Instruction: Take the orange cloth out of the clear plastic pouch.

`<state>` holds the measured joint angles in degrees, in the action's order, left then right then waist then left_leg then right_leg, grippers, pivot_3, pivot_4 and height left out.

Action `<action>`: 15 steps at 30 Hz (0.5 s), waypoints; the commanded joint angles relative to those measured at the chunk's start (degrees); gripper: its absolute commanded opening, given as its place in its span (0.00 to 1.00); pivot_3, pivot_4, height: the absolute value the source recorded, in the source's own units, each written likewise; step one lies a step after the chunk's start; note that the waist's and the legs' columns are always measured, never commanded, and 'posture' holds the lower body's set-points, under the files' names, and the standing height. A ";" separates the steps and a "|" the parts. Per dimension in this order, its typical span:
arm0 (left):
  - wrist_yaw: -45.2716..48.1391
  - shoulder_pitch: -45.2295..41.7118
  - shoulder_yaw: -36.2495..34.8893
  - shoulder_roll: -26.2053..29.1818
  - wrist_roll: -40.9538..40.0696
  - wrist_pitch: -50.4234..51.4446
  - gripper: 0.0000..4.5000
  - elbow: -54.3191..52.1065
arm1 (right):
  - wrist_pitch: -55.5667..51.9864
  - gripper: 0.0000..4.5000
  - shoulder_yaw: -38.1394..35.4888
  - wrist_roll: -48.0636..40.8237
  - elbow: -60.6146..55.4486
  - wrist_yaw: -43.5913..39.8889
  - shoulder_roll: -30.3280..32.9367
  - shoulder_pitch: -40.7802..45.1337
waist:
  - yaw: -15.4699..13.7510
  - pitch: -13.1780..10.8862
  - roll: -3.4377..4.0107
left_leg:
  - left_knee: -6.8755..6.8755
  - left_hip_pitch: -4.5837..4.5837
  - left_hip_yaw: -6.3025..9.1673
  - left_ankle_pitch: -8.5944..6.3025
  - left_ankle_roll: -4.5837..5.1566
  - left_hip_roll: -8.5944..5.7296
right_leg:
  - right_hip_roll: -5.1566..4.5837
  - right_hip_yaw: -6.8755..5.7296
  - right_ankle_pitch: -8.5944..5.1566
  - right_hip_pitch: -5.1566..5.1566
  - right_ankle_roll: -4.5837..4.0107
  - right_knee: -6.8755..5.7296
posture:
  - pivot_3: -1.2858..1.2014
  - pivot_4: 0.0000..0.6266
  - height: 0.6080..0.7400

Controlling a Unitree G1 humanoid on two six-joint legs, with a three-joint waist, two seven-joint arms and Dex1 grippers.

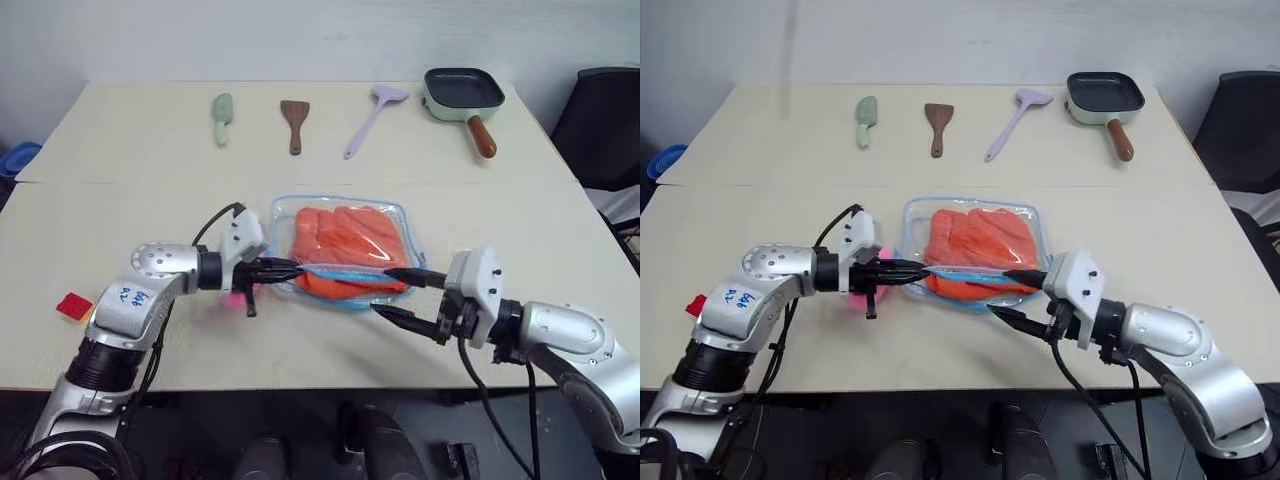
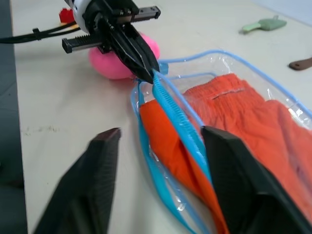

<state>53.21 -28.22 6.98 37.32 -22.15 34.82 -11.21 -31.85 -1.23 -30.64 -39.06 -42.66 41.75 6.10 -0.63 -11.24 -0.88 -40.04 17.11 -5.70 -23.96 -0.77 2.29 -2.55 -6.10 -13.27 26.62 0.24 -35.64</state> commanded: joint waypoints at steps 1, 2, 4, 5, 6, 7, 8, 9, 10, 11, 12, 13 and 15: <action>-2.22 1.24 -0.62 -0.87 -0.89 1.75 0.02 -5.13 | 1.91 0.31 4.99 8.21 1.18 3.61 -0.19 2.52 | 0.18 0.00 0.00 | -0.01 -0.02 0.00 0.00 -0.01 0.00 | 0.01 0.00 -0.01 0.00 -0.01 0.02 | 0.52 0.24 1.00; -2.42 1.67 -0.43 -1.07 -0.71 1.71 0.02 -5.69 | 3.13 0.31 6.96 11.43 2.64 3.96 0.33 3.53 | 0.36 0.00 0.00 | -0.01 -0.02 -0.01 0.01 -0.02 0.00 | 0.00 0.01 -0.01 0.00 -0.02 0.06 | 0.52 0.24 1.00; -2.61 2.00 -0.32 -1.26 -0.53 1.61 0.02 -5.92 | 6.72 0.31 10.47 17.01 5.60 3.08 1.53 5.01 | 0.47 0.00 0.00 | -0.01 -0.05 -0.03 0.02 -0.03 -0.04 | -0.01 0.05 -0.02 0.00 -0.04 0.07 | 0.52 0.24 1.00; -2.78 1.92 -0.37 -1.51 -0.60 1.64 0.02 -5.80 | 8.67 0.31 12.10 19.66 7.39 2.58 2.06 5.74 | 0.50 0.00 0.00 | -0.01 -0.05 -0.03 0.02 -0.04 -0.04 | -0.01 0.05 -0.02 0.00 -0.04 0.06 | 0.52 0.24 1.00; -3.02 1.73 -0.47 -1.80 -0.67 1.70 0.02 -5.63 | 10.63 0.31 13.44 21.97 9.02 2.13 2.50 6.34 | 0.52 0.00 0.00 | -0.01 -0.05 -0.02 0.02 -0.04 -0.04 | -0.01 0.04 -0.03 0.00 -0.05 0.07 | 0.52 0.24 1.00; -3.23 1.50 -0.51 -2.05 -0.69 1.74 0.02 -5.43 | 12.08 0.31 14.49 23.72 10.51 1.62 2.78 6.91 | 0.49 0.00 0.00 | -0.01 -0.05 -0.02 0.02 -0.04 -0.05 | 0.00 0.04 -0.03 0.01 -0.05 0.08 | 0.52 0.24 1.00; -3.31 1.32 -0.52 -2.20 -0.65 1.67 0.02 -5.27 | 13.33 0.31 15.22 25.03 11.71 1.18 2.88 7.49 | 0.46 0.00 0.00 | -0.01 -0.03 -0.02 0.02 -0.04 -0.05 | -0.01 0.04 -0.03 0.01 -0.05 0.09 | 0.52 0.24 1.00; -3.33 1.24 -0.50 -2.26 -0.60 1.60 0.02 -5.25 | 14.15 0.31 15.62 26.10 12.94 1.22 2.58 8.12 | 0.44 0.00 0.00 | -0.01 -0.03 -0.02 0.02 -0.04 -0.06 | -0.01 0.02 -0.03 0.00 -0.05 0.09 | 0.52 0.24 1.00; -3.31 1.20 -0.49 -2.28 -0.57 1.53 0.02 -5.24 | 14.84 0.31 15.87 26.97 13.95 1.26 2.25 8.65 | 0.46 0.00 0.00 | -0.01 -0.02 -0.02 0.02 -0.04 -0.06 | -0.02 0.02 -0.03 0.01 -0.05 0.09 | 0.52 0.24 1.00; -3.28 1.20 -0.50 -2.30 -0.55 1.47 0.02 -5.23 | 15.42 0.31 16.02 27.71 14.84 1.23 1.97 9.17 | 0.49 0.00 0.00 | -0.02 -0.03 -0.02 0.02 -0.04 -0.06 | -0.02 0.02 -0.03 0.00 -0.05 0.09 | 0.52 0.24 1.00; -3.23 1.30 -0.51 -2.27 -0.59 1.43 0.02 -5.44 | 16.43 0.35 16.44 29.04 15.99 1.23 1.99 9.70 | 0.49 0.00 0.00 | -0.02 -0.03 -0.02 0.03 -0.04 -0.05 | -0.02 0.02 -0.03 0.01 -0.05 0.09 | 0.52 0.24 1.00; -3.24 1.40 -0.55 -2.27 -0.68 1.50 0.02 -5.72 | 16.81 0.40 16.60 29.45 16.73 0.78 1.94 9.88 | 0.50 0.00 0.00 | -0.02 -0.03 -0.02 0.03 -0.04 -0.05 | -0.02 0.02 -0.03 0.01 -0.05 0.09 | 0.52 0.24 1.00; -3.10 1.66 -0.53 -2.23 -0.78 1.44 0.02 -6.18 | 17.48 0.52 16.67 30.26 17.81 0.61 1.41 10.16 | 0.50 0.00 0.00 | -0.01 -0.03 -0.02 0.03 -0.04 -0.04 | -0.02 0.02 -0.03 0.01 -0.05 0.09 | 0.52 0.24 1.00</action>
<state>49.99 -26.32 7.33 35.04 -22.16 36.85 -15.10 -15.96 15.67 -1.12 -21.32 -41.91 43.85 15.70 -0.14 -11.24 -0.88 -40.05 17.08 -5.71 -23.93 -0.81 2.26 -2.56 -6.09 -13.30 26.62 0.19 -35.55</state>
